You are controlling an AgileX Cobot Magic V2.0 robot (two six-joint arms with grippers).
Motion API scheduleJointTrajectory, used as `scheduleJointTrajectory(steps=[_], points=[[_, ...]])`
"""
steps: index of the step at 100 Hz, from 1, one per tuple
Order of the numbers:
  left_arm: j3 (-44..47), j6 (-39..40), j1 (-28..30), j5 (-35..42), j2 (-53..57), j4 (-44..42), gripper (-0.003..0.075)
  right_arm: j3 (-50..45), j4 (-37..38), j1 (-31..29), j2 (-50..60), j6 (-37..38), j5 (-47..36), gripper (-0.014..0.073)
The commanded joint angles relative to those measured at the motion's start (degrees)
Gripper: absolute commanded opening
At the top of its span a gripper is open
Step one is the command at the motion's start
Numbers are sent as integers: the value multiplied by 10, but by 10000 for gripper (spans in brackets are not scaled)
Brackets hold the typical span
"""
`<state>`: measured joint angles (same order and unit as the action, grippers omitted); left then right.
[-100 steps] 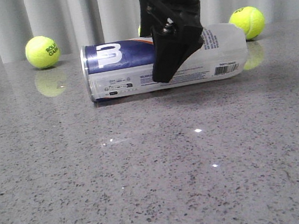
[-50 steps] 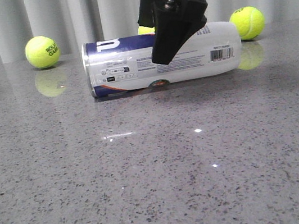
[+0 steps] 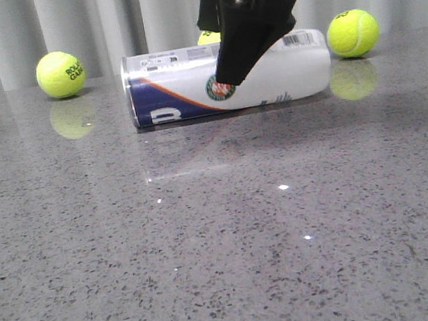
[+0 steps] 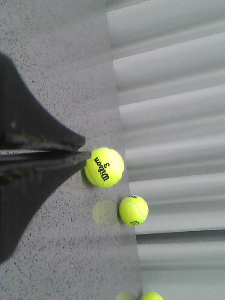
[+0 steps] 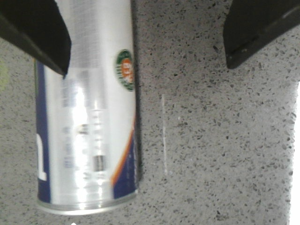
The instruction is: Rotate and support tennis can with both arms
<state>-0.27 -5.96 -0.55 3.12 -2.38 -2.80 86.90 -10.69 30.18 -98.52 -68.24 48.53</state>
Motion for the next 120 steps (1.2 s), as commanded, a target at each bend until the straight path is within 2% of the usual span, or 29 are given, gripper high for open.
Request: scheduleJointTrajectory(steps=[1,52,120], points=[[28,5,1,42,-5,5,-21,19,-5,-3,41,21,-30,647],[28,5,1,42,-5,5,-21,19,-5,-51,94,232,-33,647],[28,5,1,42,-5,5,-21,19,-5,-80,162,347,-33,647]])
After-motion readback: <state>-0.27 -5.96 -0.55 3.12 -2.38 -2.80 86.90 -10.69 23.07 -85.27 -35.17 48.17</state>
